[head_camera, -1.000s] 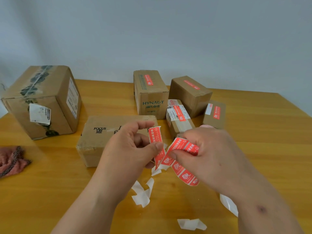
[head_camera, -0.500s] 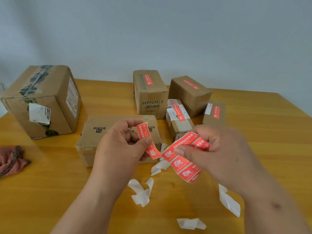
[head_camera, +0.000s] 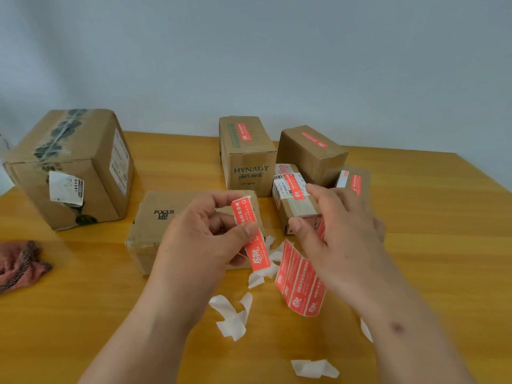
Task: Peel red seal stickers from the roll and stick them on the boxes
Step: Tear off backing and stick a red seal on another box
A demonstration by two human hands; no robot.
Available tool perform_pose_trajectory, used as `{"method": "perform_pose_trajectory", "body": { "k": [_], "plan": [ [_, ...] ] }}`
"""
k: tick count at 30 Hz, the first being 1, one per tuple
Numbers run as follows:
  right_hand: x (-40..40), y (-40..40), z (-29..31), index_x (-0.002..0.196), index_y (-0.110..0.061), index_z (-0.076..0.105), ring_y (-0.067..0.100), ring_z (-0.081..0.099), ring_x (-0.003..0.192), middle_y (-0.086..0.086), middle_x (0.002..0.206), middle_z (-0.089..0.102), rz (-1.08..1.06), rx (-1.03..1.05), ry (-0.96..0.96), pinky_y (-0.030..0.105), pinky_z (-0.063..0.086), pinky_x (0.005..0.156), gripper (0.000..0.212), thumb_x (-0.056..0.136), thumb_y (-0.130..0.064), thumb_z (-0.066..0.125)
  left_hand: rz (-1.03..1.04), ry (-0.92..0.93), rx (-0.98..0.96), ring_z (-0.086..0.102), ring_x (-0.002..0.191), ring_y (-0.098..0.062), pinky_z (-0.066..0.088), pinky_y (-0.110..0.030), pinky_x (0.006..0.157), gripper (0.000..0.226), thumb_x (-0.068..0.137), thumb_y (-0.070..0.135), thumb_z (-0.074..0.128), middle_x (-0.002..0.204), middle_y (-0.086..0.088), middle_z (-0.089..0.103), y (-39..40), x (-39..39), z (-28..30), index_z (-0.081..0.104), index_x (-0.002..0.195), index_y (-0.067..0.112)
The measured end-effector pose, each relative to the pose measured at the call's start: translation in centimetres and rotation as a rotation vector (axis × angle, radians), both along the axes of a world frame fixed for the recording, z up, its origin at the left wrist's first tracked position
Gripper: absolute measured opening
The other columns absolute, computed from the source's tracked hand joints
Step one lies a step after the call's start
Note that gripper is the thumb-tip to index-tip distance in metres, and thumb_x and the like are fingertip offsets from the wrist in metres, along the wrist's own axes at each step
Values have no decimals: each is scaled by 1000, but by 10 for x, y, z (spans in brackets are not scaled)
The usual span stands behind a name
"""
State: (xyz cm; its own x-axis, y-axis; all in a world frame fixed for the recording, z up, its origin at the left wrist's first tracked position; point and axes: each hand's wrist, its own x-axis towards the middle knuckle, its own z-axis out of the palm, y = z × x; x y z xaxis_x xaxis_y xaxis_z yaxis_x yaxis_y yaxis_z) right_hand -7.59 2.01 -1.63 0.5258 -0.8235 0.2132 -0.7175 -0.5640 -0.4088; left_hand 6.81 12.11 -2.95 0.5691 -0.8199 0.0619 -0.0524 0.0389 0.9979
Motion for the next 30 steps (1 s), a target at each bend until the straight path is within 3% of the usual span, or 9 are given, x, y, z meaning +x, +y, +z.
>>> {"method": "perform_pose_trajectory", "body": {
  "k": [3, 5, 6, 9, 13, 17, 23, 27, 30],
  "plan": [
    [1, 5, 3, 104, -42, 58, -6, 43, 94, -26, 99, 50, 87, 142, -159, 25, 40, 92, 14, 92, -45, 51, -6, 17, -4, 69, 63, -15, 52, -24, 58, 28, 81, 15, 71, 74, -6, 74, 0, -1, 1, 64, 106, 28],
    [1, 10, 8, 84, -36, 64, -1, 56, 81, -17, 79, 63, 182, 315, -215, 17, 45, 62, 15, 91, -43, 53, -3, 29, -7, 68, 62, -14, 51, -22, 57, 29, 79, 18, 71, 73, -5, 73, 0, -1, 2, 64, 106, 28],
    [1, 12, 9, 81, -33, 66, 2, 59, 77, -14, 76, 65, 227, 372, -233, 20, 47, 57, 18, 91, -42, 54, -8, 29, -6, 68, 62, -14, 51, -23, 58, 30, 78, 20, 71, 73, -5, 73, -1, -1, 3, 64, 106, 28],
    [3, 17, 13, 78, -28, 67, 10, 62, 73, -8, 74, 67, 286, 451, -283, 20, 48, 58, 20, 90, -38, 56, -46, 33, -6, 68, 61, -14, 50, -26, 59, 35, 73, 25, 72, 72, -5, 73, 0, -3, 5, 65, 107, 27],
    [3, 17, 13, 77, -19, 68, 22, 65, 74, 3, 75, 69, 298, 524, -337, 31, 52, 59, 19, 88, -30, 58, -78, 39, 4, 69, 63, -15, 51, -27, 61, 41, 71, 25, 73, 73, -5, 74, 0, -5, 6, 63, 111, 25],
    [3, 18, 14, 73, -19, 68, 16, 67, 73, 0, 72, 70, 297, 547, -337, 31, 56, 64, 17, 84, -26, 58, -74, 50, 6, 71, 65, -20, 52, -32, 63, 48, 68, 28, 74, 75, -6, 74, 1, -8, 7, 58, 113, 25],
    [2, 17, 12, 71, -17, 68, 21, 66, 75, 3, 70, 68, 296, 546, -342, 39, 56, 66, 18, 85, -20, 57, -29, 10, 28, 65, 58, -14, 50, -24, 56, 36, 64, 32, 76, 68, -3, 69, 1, -9, 3, 57, 89, 15],
    [1, 17, 10, 70, -16, 67, 27, 65, 75, 8, 70, 67, 303, 552, -354, 41, 55, 65, 19, 86, -17, 57, -90, -42, 61, 57, 53, -5, 46, -14, 52, 16, 73, 35, 71, 61, 0, 66, 4, -12, 5, 66, 69, 20],
    [0, 16, 10, 69, -17, 68, 19, 66, 75, 2, 69, 68, 298, 569, -369, 36, 56, 68, 20, 86, -16, 58, -112, -71, 61, 52, 51, -2, 42, -11, 50, 19, 74, 36, 67, 58, 3, 63, 6, -14, 8, 67, 69, 18]
  ]
}}
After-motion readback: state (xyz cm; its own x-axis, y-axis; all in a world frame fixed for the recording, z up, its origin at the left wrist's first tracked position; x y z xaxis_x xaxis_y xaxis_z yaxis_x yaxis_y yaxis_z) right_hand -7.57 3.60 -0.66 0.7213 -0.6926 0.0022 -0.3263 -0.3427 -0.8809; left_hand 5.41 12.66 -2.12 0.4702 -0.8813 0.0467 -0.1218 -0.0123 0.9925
